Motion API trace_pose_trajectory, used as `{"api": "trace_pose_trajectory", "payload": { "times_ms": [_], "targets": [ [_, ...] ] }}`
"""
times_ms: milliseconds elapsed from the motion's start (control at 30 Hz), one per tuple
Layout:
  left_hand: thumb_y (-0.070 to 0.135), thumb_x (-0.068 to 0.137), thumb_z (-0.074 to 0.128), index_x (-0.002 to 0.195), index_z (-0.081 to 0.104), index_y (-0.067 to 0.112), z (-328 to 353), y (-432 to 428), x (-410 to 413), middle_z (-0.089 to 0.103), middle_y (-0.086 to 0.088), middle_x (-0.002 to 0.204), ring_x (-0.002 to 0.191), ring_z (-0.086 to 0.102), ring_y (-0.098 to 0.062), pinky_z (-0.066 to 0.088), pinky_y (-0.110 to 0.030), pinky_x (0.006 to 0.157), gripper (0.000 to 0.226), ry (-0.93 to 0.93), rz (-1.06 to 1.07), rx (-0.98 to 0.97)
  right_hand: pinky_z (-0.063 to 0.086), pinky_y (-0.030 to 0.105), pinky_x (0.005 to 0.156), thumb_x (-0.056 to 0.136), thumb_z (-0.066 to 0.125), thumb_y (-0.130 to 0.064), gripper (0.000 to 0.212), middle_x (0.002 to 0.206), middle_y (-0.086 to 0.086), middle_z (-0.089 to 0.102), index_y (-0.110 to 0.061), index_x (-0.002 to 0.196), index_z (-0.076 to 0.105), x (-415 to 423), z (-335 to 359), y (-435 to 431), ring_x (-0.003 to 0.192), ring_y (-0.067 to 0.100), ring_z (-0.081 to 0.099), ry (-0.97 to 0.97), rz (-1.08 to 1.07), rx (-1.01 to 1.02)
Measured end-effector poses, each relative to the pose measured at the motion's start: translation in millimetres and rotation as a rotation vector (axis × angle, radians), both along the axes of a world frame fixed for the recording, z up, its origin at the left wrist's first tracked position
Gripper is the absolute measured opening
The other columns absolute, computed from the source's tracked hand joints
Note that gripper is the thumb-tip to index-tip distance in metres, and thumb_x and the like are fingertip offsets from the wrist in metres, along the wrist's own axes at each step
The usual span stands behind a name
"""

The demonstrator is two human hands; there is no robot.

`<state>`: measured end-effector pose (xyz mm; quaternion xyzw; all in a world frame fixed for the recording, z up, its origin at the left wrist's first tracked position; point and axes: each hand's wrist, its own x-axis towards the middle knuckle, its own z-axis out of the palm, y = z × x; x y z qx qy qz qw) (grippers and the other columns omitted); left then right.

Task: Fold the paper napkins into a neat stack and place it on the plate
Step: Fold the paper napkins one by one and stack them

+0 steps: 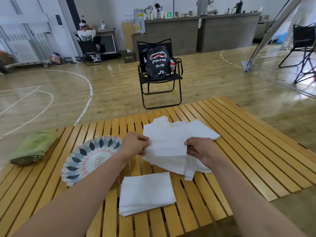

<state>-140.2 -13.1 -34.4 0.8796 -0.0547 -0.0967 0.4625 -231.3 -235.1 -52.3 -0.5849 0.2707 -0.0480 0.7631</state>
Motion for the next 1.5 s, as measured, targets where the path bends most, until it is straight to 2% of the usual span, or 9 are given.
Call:
{"api": "trace_pose_trajectory", "payload": {
  "times_ms": [133,300,467,667,767,1000,1233,1367,1500],
  "targets": [
    [0.039,0.084,0.076,0.107,0.075,0.010,0.9,-1.3,-5.0,0.069,-0.001,0.110,0.098,0.065,-0.018,0.054,-0.026,0.072,0.037,0.082,-0.021,0.009,0.060,0.039,0.079,0.079,0.061,0.017,0.019,0.084,0.013,0.067,-0.001,0.082,0.066,-1.1,-0.3,1.7,0.081,0.027,0.065,0.044,0.018,0.150],
    [0.035,0.087,0.074,0.121,0.069,0.010,-6.6,-5.9,-7.9,0.064,0.003,0.115,0.109,0.052,-0.013,0.039,-0.026,0.089,0.043,0.051,-0.035,-0.111,0.052,0.032,0.066,0.080,0.056,0.016,0.021,0.084,0.012,0.062,0.001,0.085,0.069,-2.6,2.9,2.4,0.080,0.024,0.055,0.004,0.072,0.113],
    [0.027,0.089,0.073,0.104,0.072,0.016,0.0,-10.1,-9.8,0.070,0.007,0.097,0.089,0.063,-0.007,0.044,-0.016,0.066,0.019,0.054,-0.049,-0.268,0.055,0.036,0.075,0.084,0.054,0.013,0.030,0.095,0.014,0.068,0.002,0.105,0.072,-7.3,13.1,-1.8,0.085,0.025,0.058,-0.109,0.116,0.084],
    [0.015,0.088,0.073,0.112,0.068,0.004,8.3,3.0,-6.9,0.075,-0.010,0.105,0.100,0.071,-0.027,0.059,-0.037,0.086,0.027,0.088,-0.051,-0.485,0.055,0.037,0.078,0.088,0.063,0.006,0.019,0.093,0.010,0.075,0.000,0.105,0.071,-5.3,18.4,-5.7,0.084,0.024,0.066,-0.206,0.071,0.118],
    [0.007,0.086,0.074,0.114,0.066,0.010,8.7,10.1,-8.4,0.077,-0.009,0.103,0.096,0.074,-0.025,0.062,-0.035,0.080,0.029,0.080,-0.127,-0.452,0.057,0.038,0.082,0.089,0.064,0.006,0.017,0.097,0.011,0.075,-0.001,0.104,0.070,-6.0,17.3,-6.8,0.089,0.024,0.069,-0.234,0.051,0.095],
    [0.007,0.096,0.061,0.106,0.066,0.017,12.9,19.1,-15.2,0.078,-0.006,0.099,0.089,0.076,-0.023,0.062,-0.031,0.069,0.015,0.049,-0.173,-0.396,0.059,0.030,0.081,0.093,0.059,0.004,0.024,0.087,-0.001,0.077,-0.012,0.090,0.076,-5.3,14.5,-2.1,0.087,0.015,0.070,-0.264,0.067,-0.428],
    [0.006,0.102,0.049,0.110,0.066,0.020,12.1,27.4,-19.4,0.077,-0.006,0.102,0.093,0.074,-0.026,0.061,-0.037,0.078,0.024,0.108,-0.173,-0.457,0.058,0.022,0.074,0.091,0.041,0.015,0.040,0.098,0.003,0.076,-0.005,0.087,0.076,-6.2,18.7,9.2,0.093,0.018,0.070,-0.343,0.126,-0.561],
    [0.001,0.101,0.045,0.083,0.074,0.010,17.5,29.6,-21.7,0.066,-0.006,0.108,0.099,0.063,-0.028,0.059,-0.029,0.070,0.035,0.133,-0.117,-0.452,0.057,0.021,0.074,0.091,0.042,0.016,0.045,0.104,-0.001,0.071,-0.010,0.077,0.075,-7.2,21.0,14.5,0.094,0.014,0.067,-0.317,0.137,-0.510],
    [0.002,0.100,0.039,0.086,0.077,0.006,22.3,28.1,-25.6,0.069,-0.012,0.112,0.098,0.067,-0.029,0.058,-0.029,0.067,0.041,0.200,-0.039,-0.525,0.061,0.034,0.081,0.099,0.046,-0.001,0.028,0.107,0.011,0.073,-0.006,0.099,0.074,-9.0,23.0,16.9,0.095,0.023,0.071,-0.169,0.157,-0.229]
  ]
}}
